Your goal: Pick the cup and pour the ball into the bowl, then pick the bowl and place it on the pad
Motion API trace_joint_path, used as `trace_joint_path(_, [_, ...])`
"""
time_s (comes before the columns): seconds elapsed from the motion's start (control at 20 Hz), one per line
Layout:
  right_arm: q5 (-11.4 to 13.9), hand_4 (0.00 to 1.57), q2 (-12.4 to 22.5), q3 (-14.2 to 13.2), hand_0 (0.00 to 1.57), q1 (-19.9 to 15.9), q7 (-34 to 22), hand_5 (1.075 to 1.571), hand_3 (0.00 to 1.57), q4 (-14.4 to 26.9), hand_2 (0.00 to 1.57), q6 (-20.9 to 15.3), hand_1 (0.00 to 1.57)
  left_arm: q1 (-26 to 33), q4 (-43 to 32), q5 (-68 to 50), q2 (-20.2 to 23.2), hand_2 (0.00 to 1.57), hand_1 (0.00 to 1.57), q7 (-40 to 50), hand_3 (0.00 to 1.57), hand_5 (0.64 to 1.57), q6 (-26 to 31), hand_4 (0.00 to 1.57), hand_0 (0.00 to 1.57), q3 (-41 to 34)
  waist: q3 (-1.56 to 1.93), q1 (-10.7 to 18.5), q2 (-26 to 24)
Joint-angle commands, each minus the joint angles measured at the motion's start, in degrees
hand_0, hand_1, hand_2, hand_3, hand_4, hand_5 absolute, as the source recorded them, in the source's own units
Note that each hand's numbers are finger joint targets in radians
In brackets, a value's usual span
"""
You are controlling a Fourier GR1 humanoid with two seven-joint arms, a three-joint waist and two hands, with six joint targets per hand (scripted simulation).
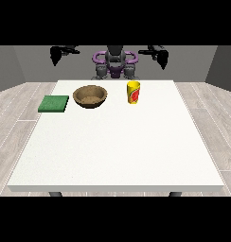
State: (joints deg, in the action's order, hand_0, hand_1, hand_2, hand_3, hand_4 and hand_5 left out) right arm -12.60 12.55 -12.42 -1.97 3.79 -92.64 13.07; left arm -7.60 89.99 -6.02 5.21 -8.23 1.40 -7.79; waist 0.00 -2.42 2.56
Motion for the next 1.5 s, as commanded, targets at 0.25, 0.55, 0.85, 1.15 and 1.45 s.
trace_joint_path(0.25, [1.8,0.00,0.0,-0.7,0.00,-3.7,7.6,1.571,0.00,4.9,0.00,1.4,0.00,-2.3,-16.5,5.2,-4.7,0.00,0.00,-19.4,0.00,1.519,-3.4,0.00,0.00,0.9,-0.01,-1.9,6.8])
trace_joint_path(0.55, [2.5,0.00,-1.2,0.9,0.00,-3.5,8.6,1.570,0.00,4.4,0.00,2.1,0.00,-7.4,-30.5,4.3,-5.2,0.00,0.00,-29.1,0.00,1.530,-8.1,0.00,0.00,0.1,-0.03,-4.9,8.4])
trace_joint_path(0.85, [-1.2,0.00,3.0,-3.5,0.00,-6.0,10.9,1.571,0.00,10.3,0.00,6.9,0.00,-12.4,-41.0,4.7,-3.6,0.00,0.00,-36.3,0.00,1.519,-8.0,0.00,0.00,-1.2,-0.02,-4.9,9.6])
trace_joint_path(1.15, [2.1,0.00,0.3,-0.4,0.00,-6.1,11.6,1.571,0.00,9.6,0.00,4.7,0.00,-19.0,-51.6,3.0,-3.8,0.00,0.00,-41.5,0.00,1.521,-9.7,0.00,0.00,-4.4,-0.03,-5.8,11.2])
trace_joint_path(1.45, [1.8,0.00,1.1,-1.7,0.00,-8.1,10.6,1.571,0.00,12.2,0.00,4.0,0.00,-21.7,-57.7,2.9,-3.8,0.00,0.00,-43.1,0.00,1.559,-10.6,0.00,0.00,-4.1,-0.03,-5.0,9.4])
